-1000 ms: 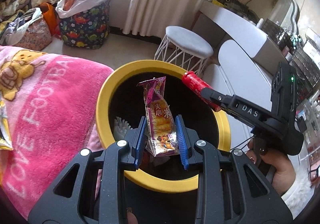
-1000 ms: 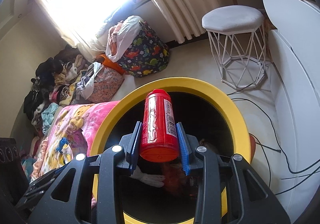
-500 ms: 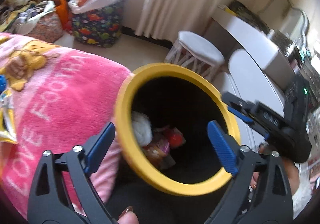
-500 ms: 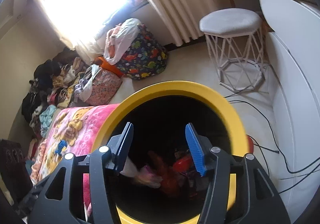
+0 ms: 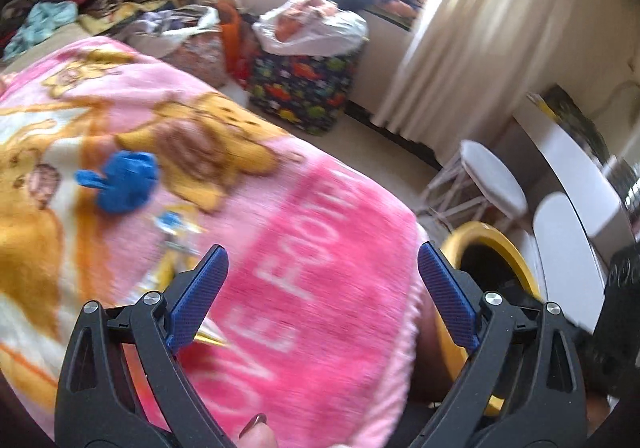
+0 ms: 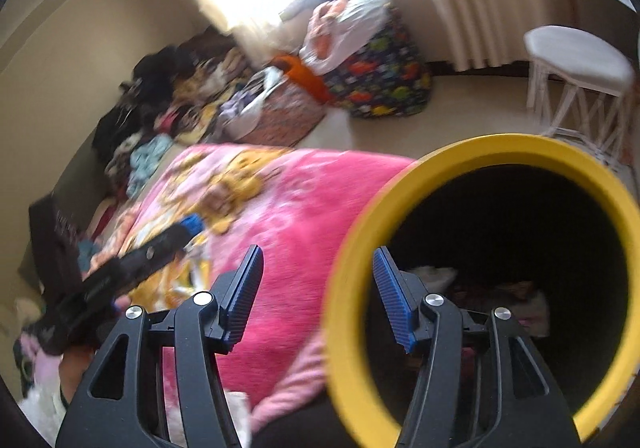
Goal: Collect trash
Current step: 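Move both open grippers back over the blue glove and yellow wrapper, then grasp the blue glove with the left gripper while the right grasps the yellow wrapper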
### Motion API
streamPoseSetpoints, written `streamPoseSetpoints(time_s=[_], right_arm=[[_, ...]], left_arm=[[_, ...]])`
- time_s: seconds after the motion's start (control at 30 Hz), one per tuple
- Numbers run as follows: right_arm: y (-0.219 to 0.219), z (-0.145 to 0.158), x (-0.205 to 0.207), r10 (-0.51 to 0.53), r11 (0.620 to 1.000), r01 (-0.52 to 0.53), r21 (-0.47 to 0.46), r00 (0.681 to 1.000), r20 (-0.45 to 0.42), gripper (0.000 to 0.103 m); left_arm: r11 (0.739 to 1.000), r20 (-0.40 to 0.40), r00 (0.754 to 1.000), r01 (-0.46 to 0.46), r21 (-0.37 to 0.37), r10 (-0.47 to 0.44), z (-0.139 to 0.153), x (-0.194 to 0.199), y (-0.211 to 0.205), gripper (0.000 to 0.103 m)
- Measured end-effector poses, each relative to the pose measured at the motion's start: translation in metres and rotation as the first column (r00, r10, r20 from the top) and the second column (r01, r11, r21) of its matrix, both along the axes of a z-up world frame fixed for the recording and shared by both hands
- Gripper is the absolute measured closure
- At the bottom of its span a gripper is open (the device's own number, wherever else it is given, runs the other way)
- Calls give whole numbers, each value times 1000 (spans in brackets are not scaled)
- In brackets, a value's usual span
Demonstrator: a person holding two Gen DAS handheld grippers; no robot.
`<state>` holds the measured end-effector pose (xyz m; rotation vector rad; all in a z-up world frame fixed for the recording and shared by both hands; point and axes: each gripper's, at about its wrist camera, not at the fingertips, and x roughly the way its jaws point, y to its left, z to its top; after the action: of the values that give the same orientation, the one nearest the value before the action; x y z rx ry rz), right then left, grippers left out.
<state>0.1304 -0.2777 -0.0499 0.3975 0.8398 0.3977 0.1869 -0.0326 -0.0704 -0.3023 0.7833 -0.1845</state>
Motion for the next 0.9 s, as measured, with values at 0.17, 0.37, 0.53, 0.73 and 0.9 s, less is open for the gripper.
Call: streamPoseSetpoints(time_s=[0.17, 0.37, 0.53, 0.73, 0.9], right_arm=[[55, -2, 17, 112, 994, -113, -12, 993, -23, 48], [111, -11, 27, 228, 973, -230, -34, 972, -53, 47], [153, -20, 35, 295, 952, -299, -56, 953, -71, 46], [194, -36, 50, 335, 939, -341, -40, 935, -114, 45], [215, -57, 64, 338, 937, -349, -36, 926, -167, 44]], left_arm=[[997, 6, 997, -77, 2, 77, 0, 11, 45, 16], [991, -3, 991, -132, 21, 132, -7, 21, 82, 16], [986, -27, 986, -164, 27, 165, -20, 32, 112, 16], [979, -65, 977, -201, 33, 202, -35, 47, 138, 28], [977, -114, 971, -212, -12, 210, -52, 60, 152, 40]])
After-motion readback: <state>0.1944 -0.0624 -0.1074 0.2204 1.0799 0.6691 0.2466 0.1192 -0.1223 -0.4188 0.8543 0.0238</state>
